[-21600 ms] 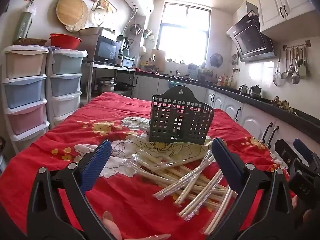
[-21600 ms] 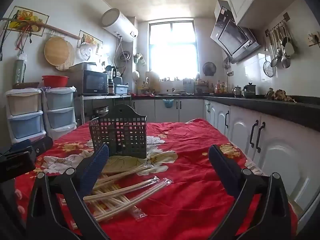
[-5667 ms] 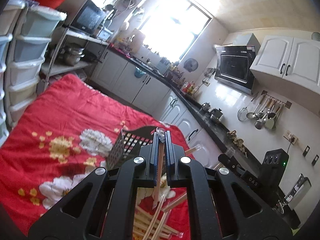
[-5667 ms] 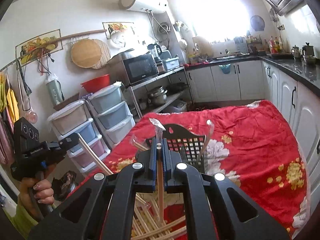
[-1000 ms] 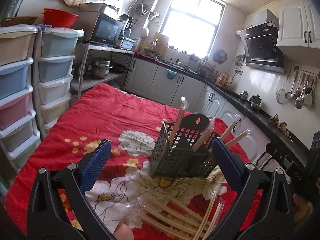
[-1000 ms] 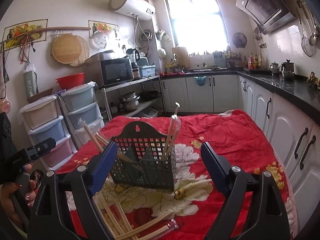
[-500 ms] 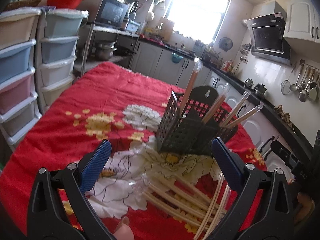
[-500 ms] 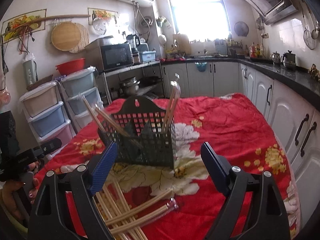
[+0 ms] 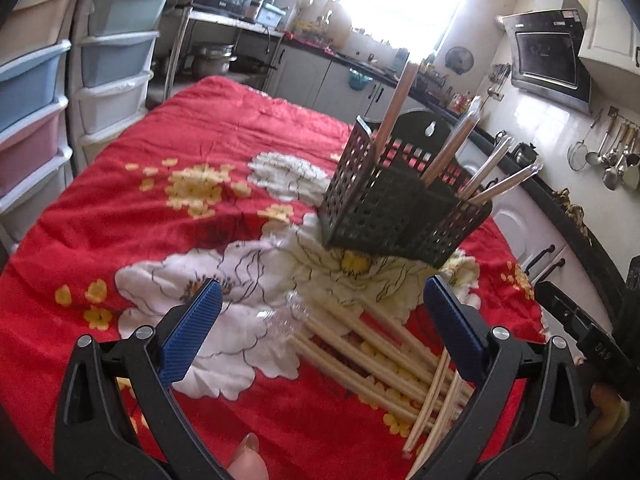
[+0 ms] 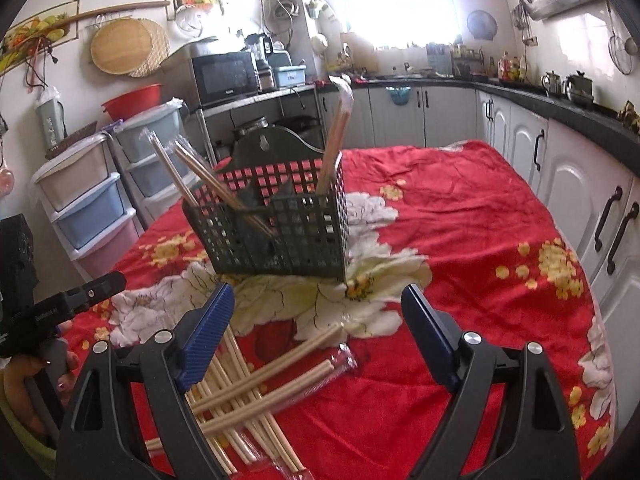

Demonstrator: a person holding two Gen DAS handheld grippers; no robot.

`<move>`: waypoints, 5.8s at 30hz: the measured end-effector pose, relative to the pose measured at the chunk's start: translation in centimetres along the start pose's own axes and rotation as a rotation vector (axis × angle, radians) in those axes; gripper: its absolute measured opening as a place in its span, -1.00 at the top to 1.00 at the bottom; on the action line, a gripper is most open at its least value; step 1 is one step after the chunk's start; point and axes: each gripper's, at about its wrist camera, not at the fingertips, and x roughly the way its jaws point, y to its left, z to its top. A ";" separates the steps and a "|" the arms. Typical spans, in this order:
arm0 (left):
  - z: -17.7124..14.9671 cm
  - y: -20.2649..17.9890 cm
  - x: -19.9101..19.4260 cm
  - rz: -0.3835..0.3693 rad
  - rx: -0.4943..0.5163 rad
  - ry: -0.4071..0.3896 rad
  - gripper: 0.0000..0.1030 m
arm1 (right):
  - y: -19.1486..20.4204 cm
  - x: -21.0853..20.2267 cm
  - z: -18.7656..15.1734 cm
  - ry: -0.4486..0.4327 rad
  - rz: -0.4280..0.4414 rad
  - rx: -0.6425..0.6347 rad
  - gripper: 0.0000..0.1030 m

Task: Organize utensils
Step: 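Move both open tools down toward the wrapped chopstick pile beside the caddy, then close the left tool on a wrapped chopstick while the right tool grasps another, then lift both chopsticks upright, carry them over the caddy and lower them in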

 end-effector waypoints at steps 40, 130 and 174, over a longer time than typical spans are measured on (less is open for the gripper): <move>-3.9 2.6 3.8 -0.127 -0.152 0.232 0.09 | -2.5 6.3 -4.3 0.314 0.088 0.186 -0.15; 11.6 -7.5 -8.2 -0.270 0.141 -0.284 0.94 | 2.8 -5.1 11.9 -0.184 0.320 0.013 0.89; 20.7 -11.4 -7.6 -0.095 0.205 -0.585 0.94 | 3.5 -3.0 22.5 -0.475 0.206 -0.017 0.89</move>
